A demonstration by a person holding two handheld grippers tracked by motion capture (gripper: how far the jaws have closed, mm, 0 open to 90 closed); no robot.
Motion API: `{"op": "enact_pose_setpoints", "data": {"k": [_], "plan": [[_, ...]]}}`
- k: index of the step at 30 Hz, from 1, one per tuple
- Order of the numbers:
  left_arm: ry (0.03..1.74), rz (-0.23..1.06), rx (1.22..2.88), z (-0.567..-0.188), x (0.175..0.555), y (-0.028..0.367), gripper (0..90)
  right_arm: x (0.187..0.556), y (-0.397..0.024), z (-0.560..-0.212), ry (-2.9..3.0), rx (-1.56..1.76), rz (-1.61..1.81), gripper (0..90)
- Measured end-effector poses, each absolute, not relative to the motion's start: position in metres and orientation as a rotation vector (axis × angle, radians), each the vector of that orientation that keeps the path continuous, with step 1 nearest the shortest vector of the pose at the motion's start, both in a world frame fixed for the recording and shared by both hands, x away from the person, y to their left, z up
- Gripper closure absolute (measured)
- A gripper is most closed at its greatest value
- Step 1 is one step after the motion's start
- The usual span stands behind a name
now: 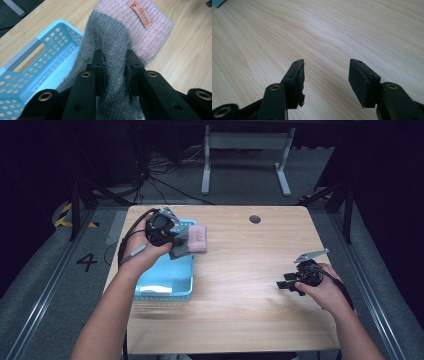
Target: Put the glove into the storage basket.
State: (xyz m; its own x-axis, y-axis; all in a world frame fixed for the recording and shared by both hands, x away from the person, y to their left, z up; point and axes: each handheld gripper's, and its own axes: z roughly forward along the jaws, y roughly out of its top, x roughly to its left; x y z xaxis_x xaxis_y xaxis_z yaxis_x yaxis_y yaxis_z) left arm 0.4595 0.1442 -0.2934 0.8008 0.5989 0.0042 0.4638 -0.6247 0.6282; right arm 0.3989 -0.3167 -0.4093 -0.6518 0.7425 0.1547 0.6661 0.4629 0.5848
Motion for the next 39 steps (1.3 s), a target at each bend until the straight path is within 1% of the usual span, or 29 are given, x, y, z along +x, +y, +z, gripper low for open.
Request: {"op": "enact_pose_setpoints", "data": {"k": [6, 13, 24, 31, 39], "plan": [[0.828, 0.288, 2.345, -0.297, 0.471, 0.161, 73.9, 0.397, -0.318, -0.412, 2.579, 1.259, 0.932, 47.0], [0.884, 0.302, 2.387, -0.308, 0.492, 0.173, 73.8, 0.394, -0.321, -0.414, 2.572, 1.260, 0.919, 48.4], [0.876, 0.256, 2.457, -0.335, 0.526, 0.174, 73.7, 0.387, -0.325, -0.412, 2.551, 1.274, 0.901, 47.5], [0.879, 0.207, 2.484, -0.357, 0.540, 0.173, 73.6, 0.381, -0.328, -0.415, 2.543, 1.299, 0.889, 47.1], [0.900, 0.184, 2.519, -0.376, 0.551, 0.175, 73.3, 0.377, -0.330, -0.419, 2.541, 1.311, 0.868, 47.2]]}}
